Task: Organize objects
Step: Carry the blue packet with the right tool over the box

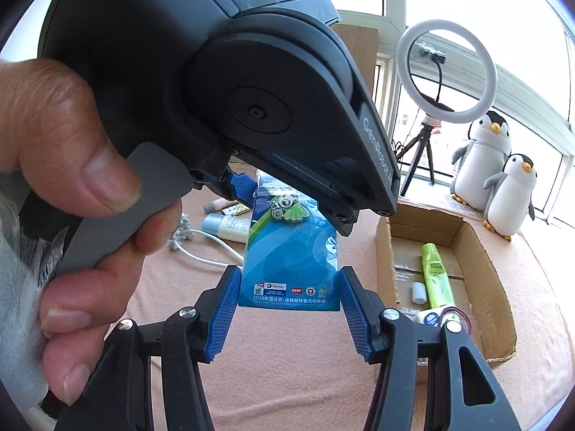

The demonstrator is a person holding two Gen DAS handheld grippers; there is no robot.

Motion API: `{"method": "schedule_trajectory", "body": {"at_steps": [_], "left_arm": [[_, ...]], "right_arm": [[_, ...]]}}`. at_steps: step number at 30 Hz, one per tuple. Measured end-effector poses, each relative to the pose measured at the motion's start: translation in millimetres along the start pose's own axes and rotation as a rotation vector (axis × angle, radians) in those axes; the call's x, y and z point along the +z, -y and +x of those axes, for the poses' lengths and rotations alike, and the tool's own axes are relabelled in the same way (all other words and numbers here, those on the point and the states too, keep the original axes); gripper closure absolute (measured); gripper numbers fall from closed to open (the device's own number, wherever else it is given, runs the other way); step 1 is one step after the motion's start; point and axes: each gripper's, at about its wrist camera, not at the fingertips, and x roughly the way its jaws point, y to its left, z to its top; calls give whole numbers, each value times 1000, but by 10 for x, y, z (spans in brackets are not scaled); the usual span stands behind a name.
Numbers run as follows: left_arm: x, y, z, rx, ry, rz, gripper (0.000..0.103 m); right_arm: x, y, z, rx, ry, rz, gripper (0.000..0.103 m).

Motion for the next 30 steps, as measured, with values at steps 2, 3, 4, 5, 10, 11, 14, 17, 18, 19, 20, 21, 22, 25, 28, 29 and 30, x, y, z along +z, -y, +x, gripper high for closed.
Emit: {"method": "schedule_trajectory", "body": {"at_steps": [2, 3, 4, 5, 10, 11, 14, 17, 18, 19, 20, 21, 22, 25, 28, 29, 30], "left_arm": [[57, 133, 78, -14, -8, 25, 41], [87, 201, 125, -22, -12, 37, 41], [118, 278, 170, -29, -17, 48, 41], [145, 355, 207, -37, -21, 60, 41], [276, 775, 383, -73, -30, 123, 41], [301, 857, 409, -81, -31, 135, 41], [369, 1094, 494, -101, -33, 167, 41], [422, 1289, 602, -121, -40, 190, 41], [435, 1347, 642, -129, -43, 196, 41], [446, 1390, 689, -137, -47, 199, 41], [453, 1425, 750, -138, -53, 200, 39], [459, 1445, 813, -132, -54, 205, 38], [456, 1457, 851, -110, -50, 216, 33], [445, 1366, 833, -31, -19, 220, 22], [450, 1142, 753, -2, 2, 206, 21], [447, 1042, 712, 3, 9, 193, 21], [446, 919, 671, 14, 18, 177, 21]], "right_arm": [[-12, 149, 40, -23, 1, 15, 52], [-22, 201, 35, -36, 0, 21, 52], [-32, 259, 35, -48, 0, 28, 52], [-40, 321, 36, -59, -2, 35, 52], [-65, 628, 2, -126, -4, 69, 52], [-68, 689, -6, -140, -3, 76, 52], [-81, 860, -17, -175, -2, 93, 52], [-103, 1012, -7, -206, -9, 106, 52], [-114, 1060, 4, -216, -14, 109, 52], [-127, 1109, 33, -223, -28, 112, 51], [-143, 1153, 81, -229, -56, 114, 51], [-159, 1192, 122, -237, -82, 117, 50], [-173, 1218, 131, -242, -88, 121, 46], [-189, 1216, 101, -289, -81, 117, 41], [-177, 1200, 108, -294, -84, 119, 41], [-165, 1190, 109, -292, -83, 122, 41], [-151, 1180, 116, -291, -83, 120, 41]]}}
